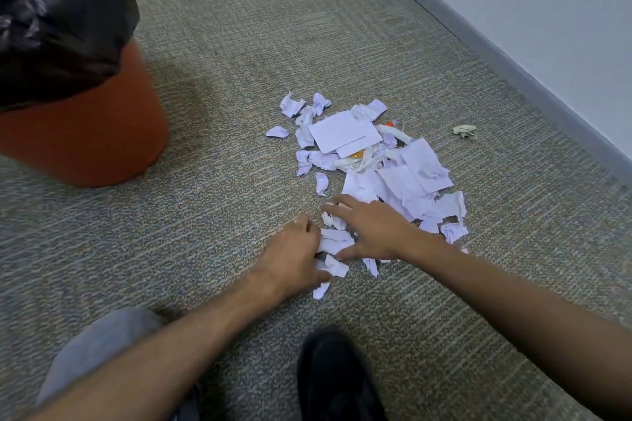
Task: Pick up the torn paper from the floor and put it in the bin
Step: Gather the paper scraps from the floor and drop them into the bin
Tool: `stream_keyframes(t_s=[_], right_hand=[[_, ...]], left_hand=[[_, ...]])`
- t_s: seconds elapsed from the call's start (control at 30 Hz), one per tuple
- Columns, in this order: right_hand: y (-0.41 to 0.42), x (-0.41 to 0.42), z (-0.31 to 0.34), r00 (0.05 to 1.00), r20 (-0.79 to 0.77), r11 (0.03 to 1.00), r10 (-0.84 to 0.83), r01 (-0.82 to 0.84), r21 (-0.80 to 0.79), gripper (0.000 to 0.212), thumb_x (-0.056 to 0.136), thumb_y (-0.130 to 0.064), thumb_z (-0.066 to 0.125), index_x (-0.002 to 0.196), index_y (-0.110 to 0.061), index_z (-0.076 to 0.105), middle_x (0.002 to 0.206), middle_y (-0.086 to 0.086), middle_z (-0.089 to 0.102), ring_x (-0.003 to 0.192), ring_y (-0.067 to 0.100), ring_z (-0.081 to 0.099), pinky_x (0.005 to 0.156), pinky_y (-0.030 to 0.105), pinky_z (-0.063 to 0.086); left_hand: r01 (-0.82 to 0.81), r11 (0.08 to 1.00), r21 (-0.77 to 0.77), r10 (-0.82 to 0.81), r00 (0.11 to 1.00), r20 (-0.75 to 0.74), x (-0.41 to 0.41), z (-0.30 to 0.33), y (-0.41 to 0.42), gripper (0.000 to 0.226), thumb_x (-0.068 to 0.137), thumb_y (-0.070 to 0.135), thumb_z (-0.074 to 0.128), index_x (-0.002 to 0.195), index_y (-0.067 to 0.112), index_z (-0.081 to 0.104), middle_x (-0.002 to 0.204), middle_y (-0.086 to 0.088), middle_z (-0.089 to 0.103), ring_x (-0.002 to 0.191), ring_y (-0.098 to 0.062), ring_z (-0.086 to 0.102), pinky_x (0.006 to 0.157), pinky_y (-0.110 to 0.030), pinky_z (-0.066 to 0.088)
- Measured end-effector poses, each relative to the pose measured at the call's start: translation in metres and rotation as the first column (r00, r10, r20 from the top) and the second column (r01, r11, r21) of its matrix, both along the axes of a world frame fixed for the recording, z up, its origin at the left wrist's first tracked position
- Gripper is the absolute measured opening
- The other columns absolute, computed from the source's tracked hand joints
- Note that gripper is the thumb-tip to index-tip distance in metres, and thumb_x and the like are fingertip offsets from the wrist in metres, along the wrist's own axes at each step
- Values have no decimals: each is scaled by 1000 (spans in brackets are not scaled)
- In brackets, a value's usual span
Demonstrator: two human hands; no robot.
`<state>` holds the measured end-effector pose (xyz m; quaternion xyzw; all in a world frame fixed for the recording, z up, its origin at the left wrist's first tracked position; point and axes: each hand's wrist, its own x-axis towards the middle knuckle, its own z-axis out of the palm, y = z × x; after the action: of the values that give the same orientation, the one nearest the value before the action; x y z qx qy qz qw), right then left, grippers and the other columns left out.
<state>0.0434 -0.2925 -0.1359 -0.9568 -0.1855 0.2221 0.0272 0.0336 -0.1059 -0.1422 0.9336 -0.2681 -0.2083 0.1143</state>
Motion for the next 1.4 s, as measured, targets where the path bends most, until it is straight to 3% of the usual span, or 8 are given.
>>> stream_keyframes(t_s=[0.3,0.4,0.5,0.7,0.9,1.03,1.23,1.4], right_hand=[[6,-3,-6,999,-12,984,-46,48,174,39,86,-35,69,119,-16,63,136,4,52,88,23,64,80,38,51],[4,-5,-10,995,-5,964,-98,96,246,30,84,-24,68,110,-11,67,130,8,58,96,26,64,83,40,50],[-1,-4,-15,990,-3,942,-138,132,309,28,84,-20,68,109,-9,70,124,10,63,105,28,62,87,37,49],[-8,4,4,940,-87,753,-331,319,576,15,82,-22,76,95,-14,75,95,3,72,76,20,68,69,40,55],[16,34,71,877,-179,430,-445,384,817,16,80,-16,80,95,-10,78,93,6,77,81,27,73,73,39,60],[48,60,126,883,-163,310,-440,320,895,13,79,-9,79,92,-8,78,86,11,76,69,14,71,65,22,55],[118,106,207,929,-75,276,-363,184,943,19,79,-14,80,97,-10,77,89,4,77,74,9,71,71,26,58],[192,144,260,970,-34,242,-240,94,966,25,80,-14,79,102,-3,74,95,13,75,77,13,70,64,21,54]], left_hand=[[-158,978,-139,154,987,-37,-12,-10,-5,14,83,22,65,89,10,62,98,-8,62,91,-30,62,76,-38,47],[-246,955,-167,233,968,-92,-9,-13,-5,0,77,12,64,77,12,63,83,-8,67,80,-28,63,70,-38,51],[-297,934,-199,269,950,-156,-5,-18,-2,11,74,5,59,72,13,66,76,-6,69,74,-25,65,66,-35,53],[-412,848,-334,344,906,-245,15,-3,9,26,74,0,67,62,22,66,66,6,67,63,-6,62,62,-23,51],[-457,652,-604,470,870,-151,45,70,40,18,78,6,79,68,17,69,62,8,64,54,-1,56,49,-9,41],[-415,571,-708,575,818,-16,60,125,76,12,76,9,79,69,14,70,62,2,68,51,2,53,49,-9,38],[-281,527,-802,679,706,199,89,207,136,12,81,21,77,73,14,72,63,1,71,59,-9,66,58,-29,53],[-242,572,-784,761,514,396,115,260,188,19,83,33,75,76,15,74,69,-1,72,66,-12,68,66,-27,54]])
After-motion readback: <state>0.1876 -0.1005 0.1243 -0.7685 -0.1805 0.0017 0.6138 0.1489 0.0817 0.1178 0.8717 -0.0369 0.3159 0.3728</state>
